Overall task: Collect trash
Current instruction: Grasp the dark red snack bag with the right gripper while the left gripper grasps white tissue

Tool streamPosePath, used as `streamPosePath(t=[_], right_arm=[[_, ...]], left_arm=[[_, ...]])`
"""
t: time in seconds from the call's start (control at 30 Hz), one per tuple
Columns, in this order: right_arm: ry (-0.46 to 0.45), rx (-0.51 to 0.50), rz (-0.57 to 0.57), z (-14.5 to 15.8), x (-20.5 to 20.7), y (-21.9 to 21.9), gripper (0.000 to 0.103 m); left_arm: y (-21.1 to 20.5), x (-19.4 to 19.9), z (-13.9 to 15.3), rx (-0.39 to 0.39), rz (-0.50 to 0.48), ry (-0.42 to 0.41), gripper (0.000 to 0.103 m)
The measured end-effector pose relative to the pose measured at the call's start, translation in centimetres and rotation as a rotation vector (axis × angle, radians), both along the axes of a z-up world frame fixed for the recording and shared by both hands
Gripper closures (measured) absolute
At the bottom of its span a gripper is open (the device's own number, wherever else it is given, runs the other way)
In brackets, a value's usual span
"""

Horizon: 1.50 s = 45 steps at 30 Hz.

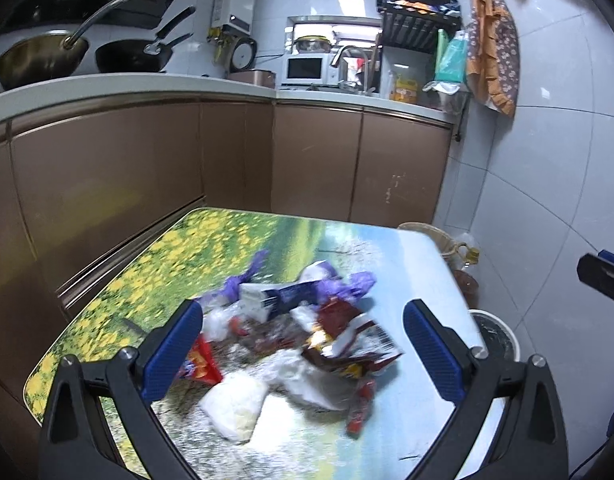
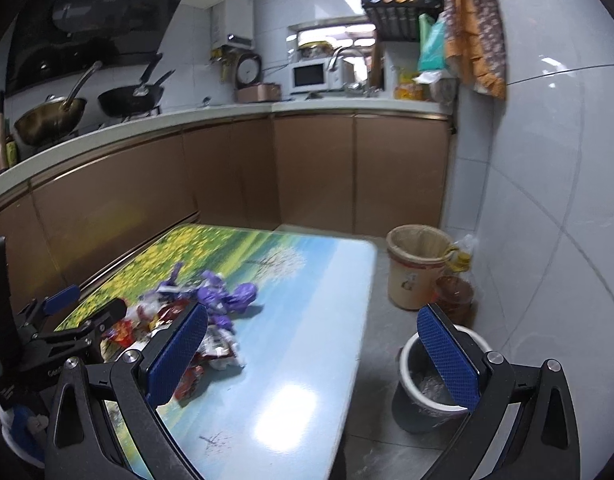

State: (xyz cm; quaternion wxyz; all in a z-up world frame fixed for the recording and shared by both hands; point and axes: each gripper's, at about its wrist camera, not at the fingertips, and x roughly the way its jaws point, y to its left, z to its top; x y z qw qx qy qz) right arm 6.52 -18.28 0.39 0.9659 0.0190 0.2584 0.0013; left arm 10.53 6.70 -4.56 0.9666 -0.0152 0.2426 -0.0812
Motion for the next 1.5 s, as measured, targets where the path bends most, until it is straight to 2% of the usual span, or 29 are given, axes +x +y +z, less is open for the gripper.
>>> streamPosePath(t=[0.03, 0.23, 0.33, 0.4, 0.47, 0.63, 0.8, 0.97, 1.03, 1.23, 1.3, 1.43, 1.5], right_arm=[[0.02, 0.007, 0.024, -0.4, 0.5, 0.3, 0.002], [0.156, 0.07, 0.154, -3.9, 3.8, 1.8, 0.023], [0.218, 0.103, 0.223, -6.0, 5.5, 2.8, 0.032], [0.265, 0.135, 0.272, -7.7, 7.2, 3.6, 0.042], [0.295, 0.168, 0.315, -8.9, 8.6, 4.4, 0.046], [0.368, 0.22, 0.429, -11.3, 11.9, 5.9, 0.046], [0.421, 0.207, 0.514, -13.4, 14.6, 7.1, 0.047], [0.449, 0.212, 0.59, -14.6, 16.8, 8.0, 0.047], [0.457, 0.207, 0.608, -14.7, 17.1, 8.2, 0.048], [0.476, 0.227, 0.667, -15.1, 17.6, 8.2, 0.066], [0.47, 0.236, 0.683, -15.0, 17.6, 8.1, 0.076], [0.45, 0.227, 0.72, -14.5, 17.0, 8.5, 0.084], [0.436, 0.223, 0.736, -14.2, 16.7, 8.5, 0.092]], left_arm=[[0.7, 0.1, -0.5, 0.006, 0.011, 0.008, 0.002], [4.2, 0.3, -3.3, 0.018, 0.01, 0.095, 0.002], [5.3, 0.4, -5.1, -0.018, -0.019, 0.161, 0.003], [5.6, 0.7, -5.9, -0.059, -0.05, 0.204, 0.011], [5.5, 1.1, -6.5, -0.102, -0.087, 0.239, 0.016], [4.7, 1.9, -6.2, -0.114, -0.122, 0.242, 0.018], [4.1, 2.6, -7.0, -0.119, -0.162, 0.296, 0.028], [2.8, 3.6, -8.5, -0.136, -0.202, 0.371, 0.04], [2.4, 4.0, -8.9, -0.142, -0.205, 0.393, 0.041], [1.7, 5.2, -9.9, -0.156, -0.192, 0.433, 0.046], [1.5, 5.5, -10.0, -0.158, -0.186, 0.444, 0.051], [0.8, 5.9, -10.3, -0.153, -0.174, 0.467, 0.059], [0.6, 6.1, -10.6, -0.153, -0.163, 0.481, 0.071]])
